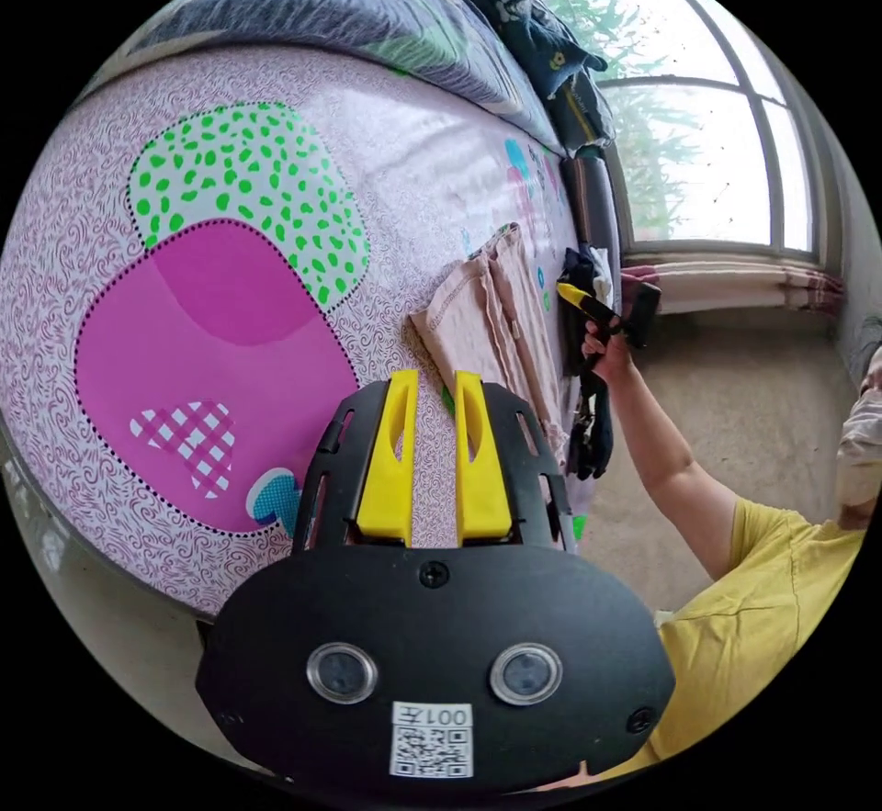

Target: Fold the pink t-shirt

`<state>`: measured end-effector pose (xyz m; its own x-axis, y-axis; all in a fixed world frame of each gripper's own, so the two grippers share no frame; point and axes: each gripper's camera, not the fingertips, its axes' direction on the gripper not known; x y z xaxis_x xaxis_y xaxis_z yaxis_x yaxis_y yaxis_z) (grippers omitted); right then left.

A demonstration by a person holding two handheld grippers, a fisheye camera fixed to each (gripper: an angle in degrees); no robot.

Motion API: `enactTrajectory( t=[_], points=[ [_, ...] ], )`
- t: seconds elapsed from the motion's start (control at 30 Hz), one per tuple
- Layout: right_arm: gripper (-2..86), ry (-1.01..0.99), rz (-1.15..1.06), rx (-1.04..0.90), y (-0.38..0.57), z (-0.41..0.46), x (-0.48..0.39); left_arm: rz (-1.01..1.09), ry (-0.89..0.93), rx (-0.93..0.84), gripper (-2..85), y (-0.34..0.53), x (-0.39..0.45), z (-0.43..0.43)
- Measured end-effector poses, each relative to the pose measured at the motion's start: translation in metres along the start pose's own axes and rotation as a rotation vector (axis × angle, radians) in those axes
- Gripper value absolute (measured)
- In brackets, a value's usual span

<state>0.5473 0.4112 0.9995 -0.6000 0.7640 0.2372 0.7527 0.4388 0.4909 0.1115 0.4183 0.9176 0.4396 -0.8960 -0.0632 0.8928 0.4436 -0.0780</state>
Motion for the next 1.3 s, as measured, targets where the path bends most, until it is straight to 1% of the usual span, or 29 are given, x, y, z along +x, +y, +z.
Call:
enactTrajectory(
  t=[0.1,0.27,0.5,0.67,0.83,1.03,1.17,1.3],
  points=[
    [7.9,-0.019,-0.011,-0.057,-0.039,0.02,0.021,-0.052,0.063,0.004,2.0,-0.003,-0.017,-0.001],
    [8.7,-0.023,-0.05,-0.185,-0.099,0.05,0.05,-0.077,0.142,0.039,2.0,-0.01,-0.032,-0.005],
    [8.5,-0.073,-0.088,-0.305,-0.147,0.077,0.075,-0.11,0.238,0.067,2.2,-0.027,-0.043,0.0],
    [7.9,-0.213,-0.063,-0.334,-0.166,0.089,0.103,-0.116,0.247,0.079,2.0,-0.039,-0.045,0.001],
    [6.8,-0.288,-0.078,-0.369,-0.18,0.104,0.117,-0.12,0.263,0.084,1.9,-0.049,-0.047,0.003],
    [4.5,-0.323,-0.09,-0.408,-0.195,0.115,0.129,-0.121,0.276,0.085,1.3,-0.056,-0.048,0.007],
    [2.7,-0.297,-0.111,-0.447,-0.197,0.125,0.131,-0.116,0.267,0.08,-0.6,-0.062,-0.047,0.011],
    [2.1,-0.268,-0.118,-0.433,-0.199,0.127,0.133,-0.111,0.195,0.073,-1.1,-0.067,-0.042,0.014]
  ],
)
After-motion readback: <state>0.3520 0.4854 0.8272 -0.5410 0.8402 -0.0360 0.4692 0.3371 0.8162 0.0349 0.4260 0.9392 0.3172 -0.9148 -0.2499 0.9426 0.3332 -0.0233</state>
